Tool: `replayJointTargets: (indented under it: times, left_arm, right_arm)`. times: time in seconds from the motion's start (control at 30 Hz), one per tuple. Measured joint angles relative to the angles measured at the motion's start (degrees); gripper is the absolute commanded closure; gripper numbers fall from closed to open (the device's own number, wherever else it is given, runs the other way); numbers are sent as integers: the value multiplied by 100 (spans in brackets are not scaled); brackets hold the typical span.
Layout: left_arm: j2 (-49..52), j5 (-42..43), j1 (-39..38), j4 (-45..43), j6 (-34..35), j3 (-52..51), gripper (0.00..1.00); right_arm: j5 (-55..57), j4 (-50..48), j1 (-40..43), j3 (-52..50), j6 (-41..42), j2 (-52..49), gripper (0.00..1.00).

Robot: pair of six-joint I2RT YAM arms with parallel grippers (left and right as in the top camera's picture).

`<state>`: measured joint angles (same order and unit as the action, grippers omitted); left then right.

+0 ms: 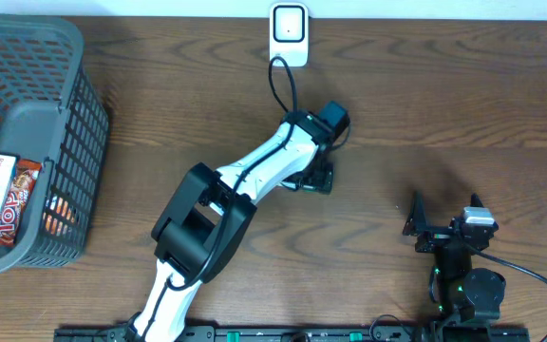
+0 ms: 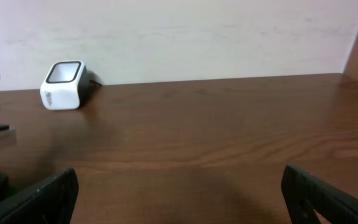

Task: Scan the item barcode
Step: 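Carry the jar with the left gripper to the white scanner, then release the jar onto the table in front of the scanner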

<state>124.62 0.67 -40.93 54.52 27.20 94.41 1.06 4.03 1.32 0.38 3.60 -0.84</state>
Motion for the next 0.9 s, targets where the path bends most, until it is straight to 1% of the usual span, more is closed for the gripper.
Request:
replayJointTargets:
  times: [0.13, 0.23, 0.33, 0.47, 0.57, 0.6, 0.63, 0.73, 0.8, 0.9]
  left_arm:
    - [-114, -26, -20, 297, -26, 0, 1]
    - [-638, -70, -11, 479, -146, 20, 1]
    - [-1556, -42, 13, 542, -352, 291, 1]
    - [-2946, 98, 168, 560, -778, 925, 1]
    - [-4076, -195, 721, 730, -975, 1327, 1]
    - [-4378, -330, 1012, 769, -1012, 1394, 1]
    - [-4693, -426, 1480, 796, -1049, 1456, 1]
    - [-5390, -612, 3287, 879, -1091, 1510, 1]
    - [-5622, -496, 4579, 984, -1097, 1515, 1]
    - [-5584, -157, 6279, 1145, -1025, 1519, 1]
  right_arm:
    - [0, 0, 0, 0, 0, 0, 1]
    - [0, 0, 0, 0, 0, 0, 1]
    - [0, -2, 0, 0, 0, 0, 1]
    - [0, 0, 0, 0, 0, 0, 1]
    - [2, 0, 0, 0, 0, 0, 1]
    - [0, 0, 0, 0, 0, 0, 1]
    - [0, 0, 0, 0, 0, 0, 1]
    - [0, 2, 0, 0, 0, 0, 1]
    - [2, 0, 0, 0, -2, 2, 1]
    - [0, 0, 0, 0, 0, 2, 1]
